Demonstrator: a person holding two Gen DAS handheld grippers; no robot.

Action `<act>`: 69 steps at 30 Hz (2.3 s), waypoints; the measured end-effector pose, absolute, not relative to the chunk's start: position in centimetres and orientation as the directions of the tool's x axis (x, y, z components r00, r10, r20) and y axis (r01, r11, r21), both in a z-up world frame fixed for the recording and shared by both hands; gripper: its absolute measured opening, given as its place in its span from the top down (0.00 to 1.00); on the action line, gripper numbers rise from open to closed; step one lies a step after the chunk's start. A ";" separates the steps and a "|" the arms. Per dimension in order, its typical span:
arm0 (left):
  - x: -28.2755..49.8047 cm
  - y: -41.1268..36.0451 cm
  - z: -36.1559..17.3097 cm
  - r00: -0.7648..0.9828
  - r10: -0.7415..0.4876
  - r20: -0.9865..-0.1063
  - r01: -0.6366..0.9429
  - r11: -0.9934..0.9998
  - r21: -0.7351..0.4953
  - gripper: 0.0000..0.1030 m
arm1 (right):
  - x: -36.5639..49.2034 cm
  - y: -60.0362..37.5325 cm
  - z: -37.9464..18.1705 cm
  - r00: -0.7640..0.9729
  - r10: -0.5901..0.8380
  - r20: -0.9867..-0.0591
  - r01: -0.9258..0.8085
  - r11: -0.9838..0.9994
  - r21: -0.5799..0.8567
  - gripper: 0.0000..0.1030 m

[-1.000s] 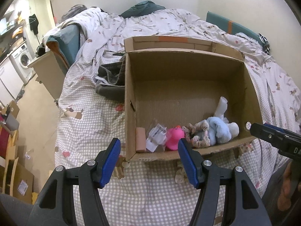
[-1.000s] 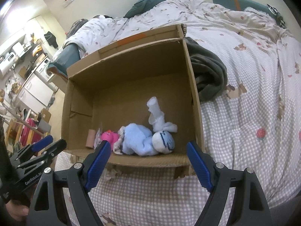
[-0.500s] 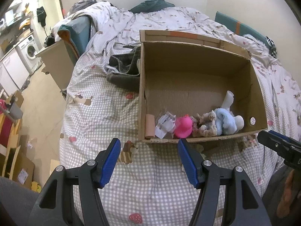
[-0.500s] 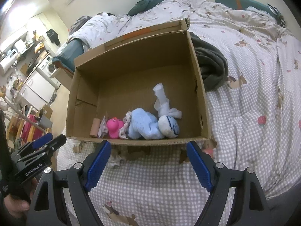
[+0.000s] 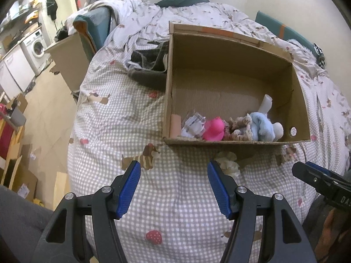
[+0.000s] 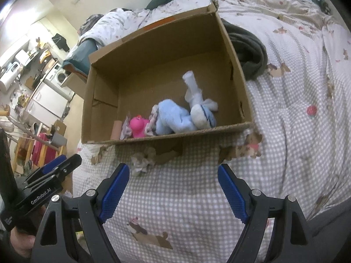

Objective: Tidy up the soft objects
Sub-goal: 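Move both open grippers down to the items on the bed beside the box, then grasp the cream lace scrunchie with the left gripper while the right gripper grasps the translucent beige piece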

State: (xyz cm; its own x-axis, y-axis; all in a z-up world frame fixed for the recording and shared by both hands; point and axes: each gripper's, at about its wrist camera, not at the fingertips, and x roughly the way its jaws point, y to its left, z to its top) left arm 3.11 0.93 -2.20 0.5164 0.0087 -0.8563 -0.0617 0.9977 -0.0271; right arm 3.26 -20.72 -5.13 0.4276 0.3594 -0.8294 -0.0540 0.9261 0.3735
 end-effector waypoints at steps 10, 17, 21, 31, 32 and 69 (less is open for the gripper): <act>3.8 3.1 -3.8 0.451 0.029 -0.892 -0.177 0.983 -0.057 0.42 | 3.2 -20.2 -6.9 0.365 0.320 -0.874 -0.024 0.942 0.335 0.15; 4.6 4.1 -5.0 0.402 0.015 -0.916 -0.240 0.967 -0.090 0.42 | 4.2 -19.0 -8.9 0.292 0.350 -0.890 -0.032 0.934 0.357 0.15; 4.8 3.8 -5.0 0.394 0.000 -0.919 -0.234 0.967 -0.100 0.42 | 5.0 -16.9 -9.4 0.262 0.359 -0.896 -0.102 0.933 0.344 0.15; 5.1 3.0 -5.2 0.385 -0.019 -0.923 -0.208 0.972 -0.107 0.42 | 8.1 -16.2 -12.5 0.276 0.290 -0.916 -0.024 0.955 0.295 0.36; 5.2 2.9 -5.2 0.384 -0.020 -0.923 -0.205 0.973 -0.107 0.42 | 8.4 -16.0 -13.0 0.271 0.305 -0.913 -0.020 0.950 0.312 0.39; 8.4 -5.5 -11.3 0.253 -0.139 -0.957 0.044 0.990 -0.132 0.42 | 3.8 -21.4 -9.7 0.331 0.358 -0.873 0.109 0.904 0.412 0.92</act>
State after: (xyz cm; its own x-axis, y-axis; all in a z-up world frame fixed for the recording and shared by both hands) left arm 8.41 -5.54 -11.25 0.2534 -0.1391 -0.9573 0.0436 0.9902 -0.1324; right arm 3.82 -21.44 -9.71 0.3310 0.3582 -0.8730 0.1091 0.9044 0.4125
